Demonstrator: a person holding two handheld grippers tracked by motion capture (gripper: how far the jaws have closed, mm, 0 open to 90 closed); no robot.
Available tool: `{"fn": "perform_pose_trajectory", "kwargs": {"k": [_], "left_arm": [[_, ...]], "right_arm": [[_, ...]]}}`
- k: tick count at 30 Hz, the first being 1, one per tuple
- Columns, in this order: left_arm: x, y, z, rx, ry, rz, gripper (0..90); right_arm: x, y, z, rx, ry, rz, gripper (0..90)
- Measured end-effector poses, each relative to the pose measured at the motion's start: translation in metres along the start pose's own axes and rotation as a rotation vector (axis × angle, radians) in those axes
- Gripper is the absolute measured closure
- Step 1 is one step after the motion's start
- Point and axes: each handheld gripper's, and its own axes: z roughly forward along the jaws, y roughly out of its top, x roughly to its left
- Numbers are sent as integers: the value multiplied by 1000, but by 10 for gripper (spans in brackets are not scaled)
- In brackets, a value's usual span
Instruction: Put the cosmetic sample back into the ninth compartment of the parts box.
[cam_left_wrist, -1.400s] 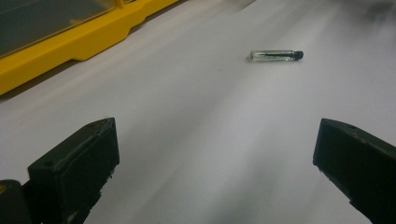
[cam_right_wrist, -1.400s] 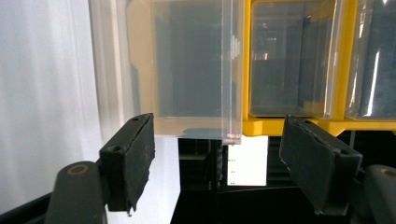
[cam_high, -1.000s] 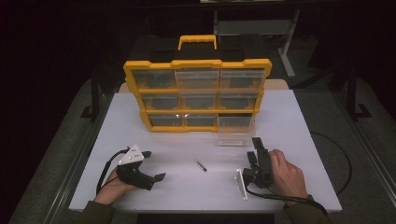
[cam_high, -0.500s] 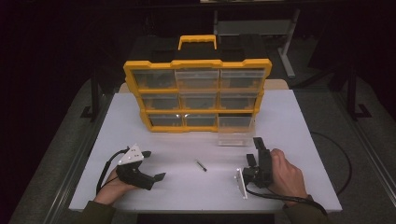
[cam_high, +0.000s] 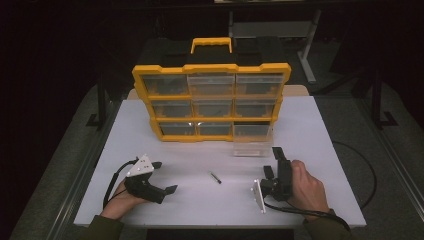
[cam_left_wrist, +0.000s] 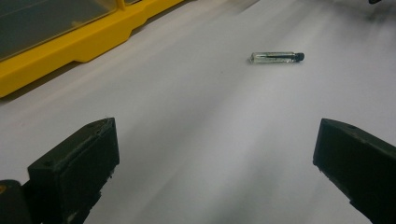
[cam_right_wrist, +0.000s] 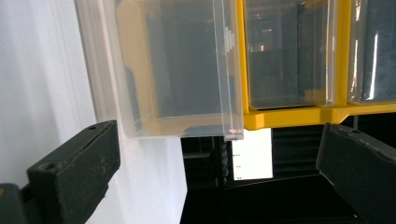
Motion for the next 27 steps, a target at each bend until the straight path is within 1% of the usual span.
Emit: {"fn": "perform_pose_trajectory", "kwargs": {"k": [1,4,8,9,13,17,22,23,24,25,27], "left_arm": [[0,0,0,0,0,0,0],[0,0,0,1,-1,1,0],[0,0,0,1,-1,0,0],[0,0,0,1,-1,0,0],[0,0,0,0,0,0,0],[0,0,0,0,0,0,0],[0,0,0,0,0,1,0],[0,0,0,0,0,1,0],[0,0,0,0,-1,0,0],[0,0,0,0,-1,0,0],[0,0,0,0,-1,1,0]], "right_arm": [[0,0,0,0,5,5,0],[0,0,0,2,25,40,0],[-1,0,1,5,36,72,0],[-1,0,1,11,39,87,0],[-2,0,1,15,40,98,0],[-4,-1,1,27,56,159,0],[-4,-1,2,29,55,180,0],[-5,-2,2,33,65,178,0],[-6,-2,2,34,64,186,0],[-5,-1,2,36,64,205,0],[-6,-2,2,39,69,205,0]]}}
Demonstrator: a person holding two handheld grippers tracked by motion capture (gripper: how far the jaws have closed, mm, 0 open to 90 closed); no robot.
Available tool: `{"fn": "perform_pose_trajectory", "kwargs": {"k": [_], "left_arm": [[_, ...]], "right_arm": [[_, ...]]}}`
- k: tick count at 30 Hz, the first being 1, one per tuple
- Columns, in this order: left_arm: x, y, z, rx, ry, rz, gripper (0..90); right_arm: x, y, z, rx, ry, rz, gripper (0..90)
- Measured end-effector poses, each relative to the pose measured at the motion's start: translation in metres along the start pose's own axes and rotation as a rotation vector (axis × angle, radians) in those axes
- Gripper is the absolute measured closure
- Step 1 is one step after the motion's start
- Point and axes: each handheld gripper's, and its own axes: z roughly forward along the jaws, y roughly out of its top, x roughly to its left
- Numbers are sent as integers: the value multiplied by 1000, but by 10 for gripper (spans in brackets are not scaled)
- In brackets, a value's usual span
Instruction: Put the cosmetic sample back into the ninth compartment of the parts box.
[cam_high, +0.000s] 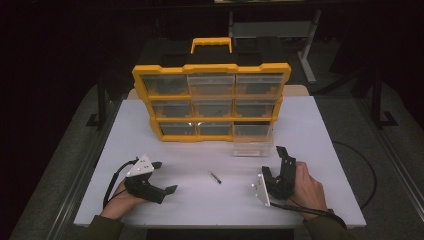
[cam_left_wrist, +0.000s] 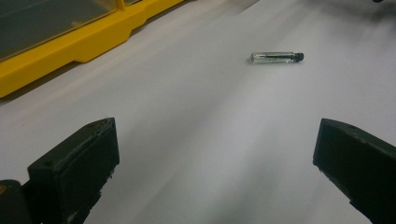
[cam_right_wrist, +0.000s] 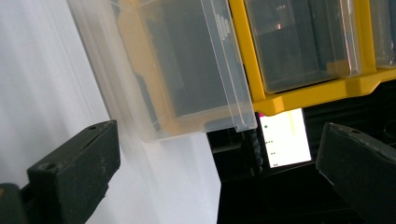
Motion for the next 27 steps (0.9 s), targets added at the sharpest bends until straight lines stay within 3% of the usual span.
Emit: {"fn": "perform_pose_trajectory", "kwargs": {"k": [18,19,21,22,27], "left_arm": [[0,0,0,1,0,-1,0],[0,0,0,1,0,-1,0],[0,0,0,1,-1,-1,0],[-1,0,0,2,-1,-2,0],[-1,0,0,3,-2,0,0]], "right_arm": [[-4,0,1,20,52,150,0],[-5,-1,1,30,62,128,0],[-6,-2,1,31,63,131,0],[-5,-1,2,25,66,159,0],[-7,-3,3,36,93,200,0]]}}
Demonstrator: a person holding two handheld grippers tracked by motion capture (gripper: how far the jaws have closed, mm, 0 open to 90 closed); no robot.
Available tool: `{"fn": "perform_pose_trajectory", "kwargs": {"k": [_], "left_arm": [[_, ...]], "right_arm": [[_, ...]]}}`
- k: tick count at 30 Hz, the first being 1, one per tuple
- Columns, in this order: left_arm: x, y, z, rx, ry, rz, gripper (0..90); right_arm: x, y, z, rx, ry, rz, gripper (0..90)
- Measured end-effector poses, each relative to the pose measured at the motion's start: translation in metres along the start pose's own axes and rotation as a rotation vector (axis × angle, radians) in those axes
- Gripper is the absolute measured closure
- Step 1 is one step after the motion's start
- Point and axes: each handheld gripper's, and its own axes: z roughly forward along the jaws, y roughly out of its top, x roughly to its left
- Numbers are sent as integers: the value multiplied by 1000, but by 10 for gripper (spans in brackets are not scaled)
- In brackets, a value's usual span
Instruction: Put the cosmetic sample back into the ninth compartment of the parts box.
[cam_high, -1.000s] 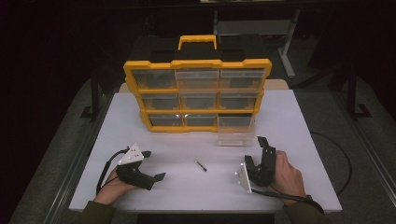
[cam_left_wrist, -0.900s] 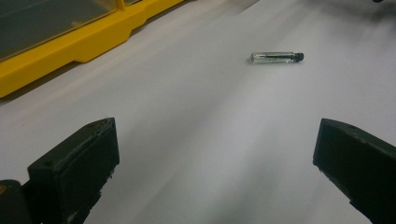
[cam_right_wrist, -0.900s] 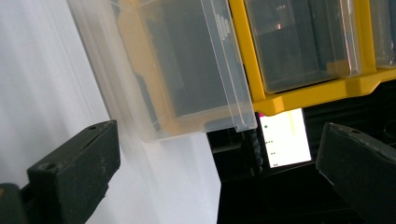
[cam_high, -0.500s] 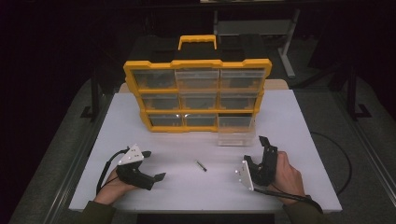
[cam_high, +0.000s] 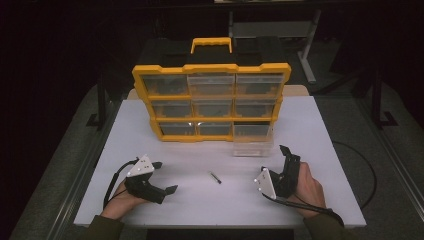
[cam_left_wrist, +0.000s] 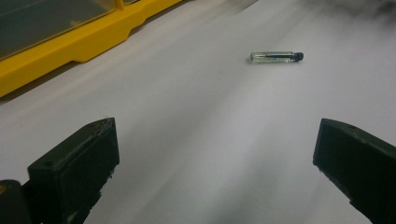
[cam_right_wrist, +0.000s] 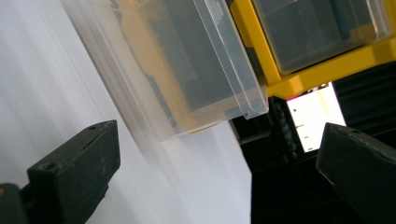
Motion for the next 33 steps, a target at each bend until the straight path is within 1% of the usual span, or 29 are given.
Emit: {"fn": "perform_pose_trajectory", "kwargs": {"k": [1,3,10,14,16,17,22,26,29,31,33], "left_arm": [[0,0,0,0,0,-1,0],[0,0,0,0,-1,-1,0],[0,0,1,2,-1,-1,0],[1,0,1,4,-2,2,0],[1,0,1,3,-2,0,0],[1,0,1,4,-2,0,0],[1,0,1,5,-2,2,0],[1,0,1,6,-3,0,0],[1,0,1,4,-3,0,0],[1,0,1,3,-2,0,0],[1,0,1,3,-2,1,0]], "right_arm": [[-1,0,0,5,7,6,0],[-2,-1,1,13,23,39,0],[-6,-3,2,28,61,91,0],[-10,-5,3,39,92,162,0],[-12,-6,4,43,102,181,0],[-12,-6,4,45,107,199,0],[-14,-7,5,51,125,233,0],[-17,-8,6,58,154,292,0],[-19,-9,6,59,163,310,0],[-20,-10,7,61,172,339,0],[-21,-11,7,65,179,353,0]]}}
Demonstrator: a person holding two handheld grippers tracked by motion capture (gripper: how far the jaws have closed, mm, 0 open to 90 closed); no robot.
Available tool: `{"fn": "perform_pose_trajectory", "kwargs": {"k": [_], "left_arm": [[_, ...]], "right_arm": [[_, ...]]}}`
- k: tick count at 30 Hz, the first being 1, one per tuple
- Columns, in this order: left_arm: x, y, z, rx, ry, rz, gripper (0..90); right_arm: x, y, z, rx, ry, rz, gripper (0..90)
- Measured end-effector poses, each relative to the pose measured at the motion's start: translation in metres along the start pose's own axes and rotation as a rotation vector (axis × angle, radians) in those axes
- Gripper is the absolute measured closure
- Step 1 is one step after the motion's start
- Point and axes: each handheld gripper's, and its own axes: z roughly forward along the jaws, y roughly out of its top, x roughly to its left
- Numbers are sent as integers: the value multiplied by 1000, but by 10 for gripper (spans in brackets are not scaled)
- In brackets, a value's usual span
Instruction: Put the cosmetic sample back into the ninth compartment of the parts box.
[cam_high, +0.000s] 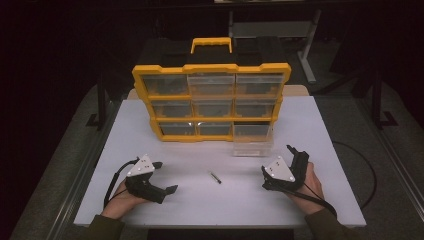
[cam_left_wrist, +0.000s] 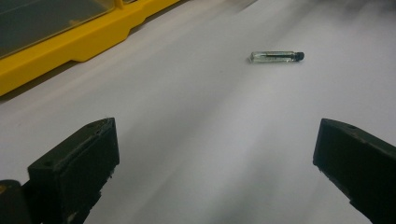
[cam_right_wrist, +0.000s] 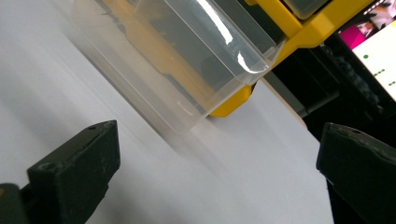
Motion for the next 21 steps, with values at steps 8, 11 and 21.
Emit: {"fn": "perform_pose_trajectory", "kwargs": {"k": [8,11,21], "left_arm": [[0,0,0,-3,1,-6,0],[0,0,0,-4,0,-6,0],[0,0,0,-4,1,-5,0]], "right_arm": [[-5,-1,1,1,27,56,0],[-6,-1,1,4,31,63,0],[-9,-1,1,10,62,121,0]]}}
